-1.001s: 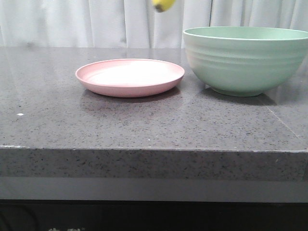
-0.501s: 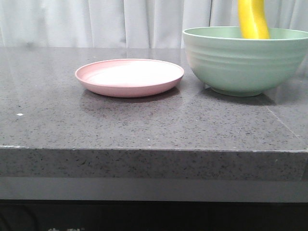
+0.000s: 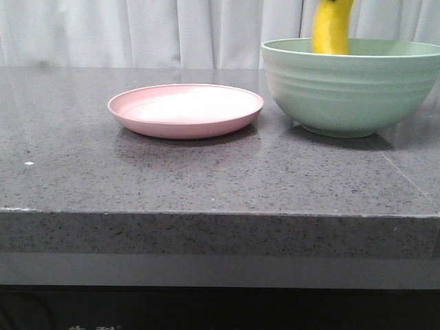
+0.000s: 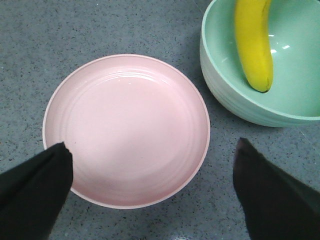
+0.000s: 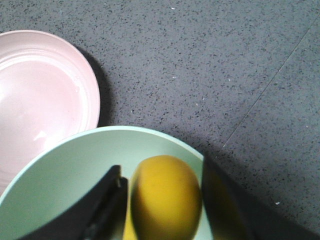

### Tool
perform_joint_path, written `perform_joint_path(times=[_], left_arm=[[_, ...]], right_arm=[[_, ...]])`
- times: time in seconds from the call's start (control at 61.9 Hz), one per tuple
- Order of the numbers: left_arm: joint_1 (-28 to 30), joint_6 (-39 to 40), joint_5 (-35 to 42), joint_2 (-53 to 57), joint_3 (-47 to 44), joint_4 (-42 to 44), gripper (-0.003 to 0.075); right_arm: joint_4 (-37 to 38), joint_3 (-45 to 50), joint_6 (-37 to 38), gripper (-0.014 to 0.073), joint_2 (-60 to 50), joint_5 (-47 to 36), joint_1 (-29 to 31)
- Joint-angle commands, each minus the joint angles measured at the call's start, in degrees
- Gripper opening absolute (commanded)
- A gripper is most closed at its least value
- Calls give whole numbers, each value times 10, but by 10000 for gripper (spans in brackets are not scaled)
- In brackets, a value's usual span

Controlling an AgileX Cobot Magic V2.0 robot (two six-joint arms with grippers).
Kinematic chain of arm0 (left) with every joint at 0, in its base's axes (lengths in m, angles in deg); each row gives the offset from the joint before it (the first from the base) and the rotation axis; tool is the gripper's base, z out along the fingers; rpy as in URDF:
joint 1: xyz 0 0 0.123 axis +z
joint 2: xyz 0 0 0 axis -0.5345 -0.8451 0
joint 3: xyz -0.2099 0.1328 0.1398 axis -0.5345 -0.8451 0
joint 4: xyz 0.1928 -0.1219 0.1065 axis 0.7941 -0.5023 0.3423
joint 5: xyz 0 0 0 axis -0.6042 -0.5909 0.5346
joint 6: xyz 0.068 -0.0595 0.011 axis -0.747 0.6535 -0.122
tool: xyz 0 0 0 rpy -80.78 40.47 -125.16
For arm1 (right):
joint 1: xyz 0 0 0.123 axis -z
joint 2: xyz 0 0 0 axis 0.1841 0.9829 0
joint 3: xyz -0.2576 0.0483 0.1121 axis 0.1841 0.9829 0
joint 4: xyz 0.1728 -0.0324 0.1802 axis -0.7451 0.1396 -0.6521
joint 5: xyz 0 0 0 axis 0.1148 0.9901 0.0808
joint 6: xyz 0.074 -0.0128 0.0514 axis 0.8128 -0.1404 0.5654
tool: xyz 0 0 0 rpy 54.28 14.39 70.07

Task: Transfer banana from pink plate to green bowl

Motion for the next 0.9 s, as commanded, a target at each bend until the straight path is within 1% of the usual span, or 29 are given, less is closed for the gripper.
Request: perform_joint_path(times=[0.0, 0.065, 0.242, 0.452, 0.501, 0.549, 0.597, 0.662, 0.678, 0.743, 0.759, 0.775, 0.856, 0.872, 0.888], left_arm=[[-3, 0, 37, 22, 20, -9, 640], [-3, 0, 37, 22, 20, -9, 640], [-3, 0, 36, 22, 20, -9, 640], [0, 0, 41, 22, 20, 2, 640], [6, 5, 44, 22, 20, 7, 634], [19, 15, 53, 22, 20, 10, 607], [35, 24, 58, 22, 20, 10, 554], [57, 38, 62, 22, 20, 10, 465], [62, 38, 62, 22, 20, 10, 427], [86, 38, 62, 22, 20, 10, 318], [91, 38, 63, 22, 20, 10, 291], [99, 38, 63, 22, 20, 10, 249], [124, 38, 63, 22, 20, 9, 95], [131, 38, 63, 22, 20, 9, 68], [136, 38, 63, 22, 20, 8, 42]], right_arm=[[-10, -18, 8, 478, -36, 5, 3], [-9, -18, 16, 498, -36, 5, 3], [6, -18, 41, 497, -36, 3, 3], [65, -19, 91, 497, -51, 25, 3], [80, -19, 111, 488, -63, 34, 3], [94, -19, 135, 457, -73, 40, 3], [109, -19, 171, 400, -83, 40, 3], [121, -19, 207, 283, -97, 40, 3], [123, -19, 214, 238, -101, 40, 3], [124, -19, 224, 118, -109, 40, 3], [124, -19, 226, 76, -112, 40, 3], [124, -19, 226, 49, -114, 40, 3], [124, -19, 227, -60, -118, 40, 3], [124, -19, 228, -76, -118, 40, 3], [125, -19, 228, -69, -119, 40, 3]])
